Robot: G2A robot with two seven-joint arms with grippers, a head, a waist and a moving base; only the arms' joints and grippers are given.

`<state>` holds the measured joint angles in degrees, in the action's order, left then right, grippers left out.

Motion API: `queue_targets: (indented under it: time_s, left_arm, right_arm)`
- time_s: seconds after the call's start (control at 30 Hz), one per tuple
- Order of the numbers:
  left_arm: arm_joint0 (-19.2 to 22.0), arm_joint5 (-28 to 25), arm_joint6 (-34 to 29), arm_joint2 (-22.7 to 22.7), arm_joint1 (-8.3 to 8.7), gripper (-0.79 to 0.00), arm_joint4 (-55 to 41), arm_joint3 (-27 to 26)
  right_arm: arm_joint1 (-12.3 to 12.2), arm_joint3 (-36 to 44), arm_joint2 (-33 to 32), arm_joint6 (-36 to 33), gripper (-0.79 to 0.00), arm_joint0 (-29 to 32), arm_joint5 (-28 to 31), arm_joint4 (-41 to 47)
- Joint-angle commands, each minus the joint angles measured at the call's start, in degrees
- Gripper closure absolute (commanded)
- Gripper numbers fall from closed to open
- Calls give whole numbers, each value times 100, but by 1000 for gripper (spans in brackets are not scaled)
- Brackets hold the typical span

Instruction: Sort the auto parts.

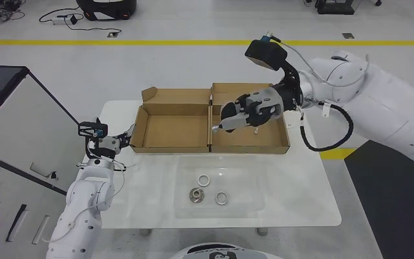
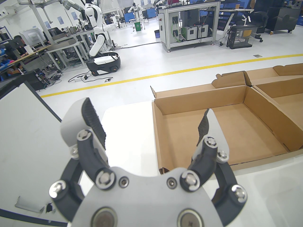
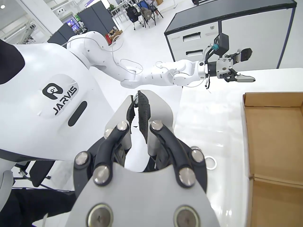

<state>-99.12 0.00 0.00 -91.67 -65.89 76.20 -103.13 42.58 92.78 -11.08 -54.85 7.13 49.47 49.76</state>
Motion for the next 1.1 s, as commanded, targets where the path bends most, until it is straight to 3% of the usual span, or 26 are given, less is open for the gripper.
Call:
queue_targets:
  time_s: [0.0,0.2,0.33,0.63,1.07]
  left_arm:
    - [0,0,0,0,0,-785,0,0]
    - [0,0,0,0,0,-785,0,0]
    - [0,0,0,0,0,-785,0,0]
    - [0,0,0,0,0,-785,0,0]
    - [0,0,0,0,0,-785,0,0]
  right_arm:
    - [0,0,0,0,0,0,0,0]
    - [-7,127,-110,248,0,159,-31,5]
    - [-27,363,-343,441,0,491,438,289]
    - [-39,962,-819,856,0,975,853,396]
    - [286,1726,-2405,854,0,2262,853,1205]
